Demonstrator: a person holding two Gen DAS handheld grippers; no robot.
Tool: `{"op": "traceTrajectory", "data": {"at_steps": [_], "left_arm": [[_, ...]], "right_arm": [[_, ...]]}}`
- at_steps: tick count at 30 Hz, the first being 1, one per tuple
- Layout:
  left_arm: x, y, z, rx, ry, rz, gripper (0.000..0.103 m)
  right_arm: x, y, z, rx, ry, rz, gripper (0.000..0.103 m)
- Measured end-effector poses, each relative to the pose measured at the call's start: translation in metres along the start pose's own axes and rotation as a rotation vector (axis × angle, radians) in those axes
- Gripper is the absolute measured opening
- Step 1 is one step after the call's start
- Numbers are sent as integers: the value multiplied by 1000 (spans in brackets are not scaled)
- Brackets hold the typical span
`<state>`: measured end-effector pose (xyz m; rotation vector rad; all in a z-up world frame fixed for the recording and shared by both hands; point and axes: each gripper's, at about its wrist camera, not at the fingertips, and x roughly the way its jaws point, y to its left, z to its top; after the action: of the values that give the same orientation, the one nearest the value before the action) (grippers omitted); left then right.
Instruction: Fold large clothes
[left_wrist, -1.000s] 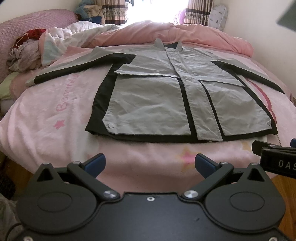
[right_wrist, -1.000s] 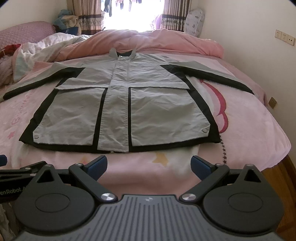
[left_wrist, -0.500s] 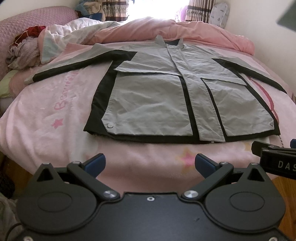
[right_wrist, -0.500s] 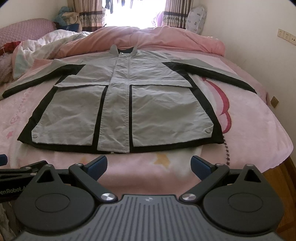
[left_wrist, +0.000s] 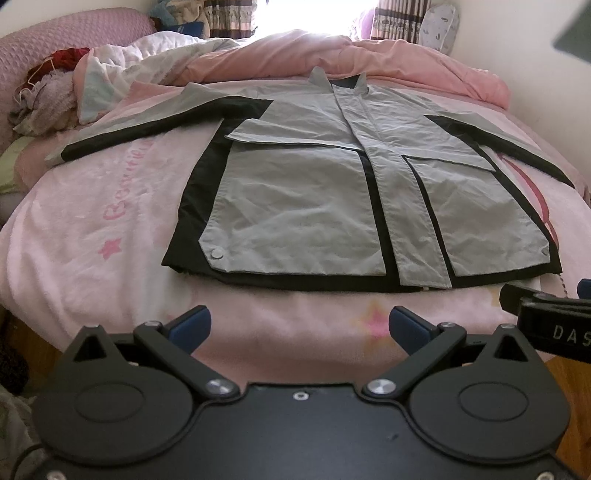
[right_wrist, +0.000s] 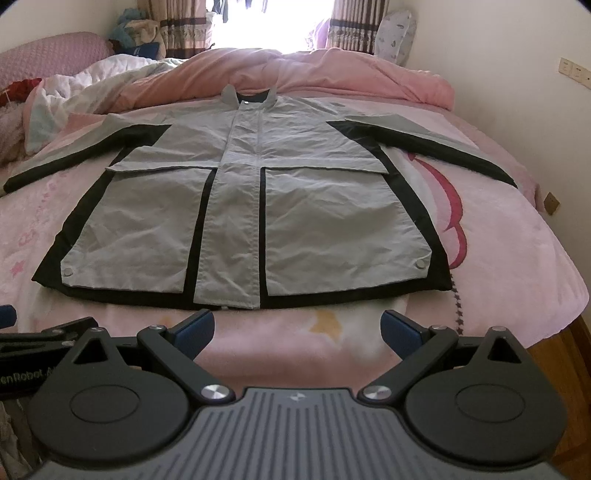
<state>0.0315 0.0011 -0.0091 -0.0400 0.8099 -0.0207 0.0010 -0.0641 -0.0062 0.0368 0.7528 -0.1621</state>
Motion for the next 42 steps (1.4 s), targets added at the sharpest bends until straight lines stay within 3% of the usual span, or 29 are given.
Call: {"op": "traceTrajectory", "data": {"at_steps": [11,15,20,27,32,37,42], "left_arm": [[20,9,27,-24,-11,-36,103],[28,28,52,-53,-48,-80,103],[43,61,94,-80,-127,-44,103],[90,152,147,-242,-196,74,103],[133,239,176,-459,-228,128,103],[162,316,195,-631,-289,220,102],[201,391,214,-798,-279,287,86]], "right_arm": [[20,-12,25,62,1,23,103],[30,-16,50,84,-25,22,103],[42,-20,89,103,-95,8,103],[84,-21,146,122,-148,1,103],[128,-17,181,153,-134,12,103],[173,-2,214,105,-156,-36,103],[209,12,236,80,-132,50,103]]}}
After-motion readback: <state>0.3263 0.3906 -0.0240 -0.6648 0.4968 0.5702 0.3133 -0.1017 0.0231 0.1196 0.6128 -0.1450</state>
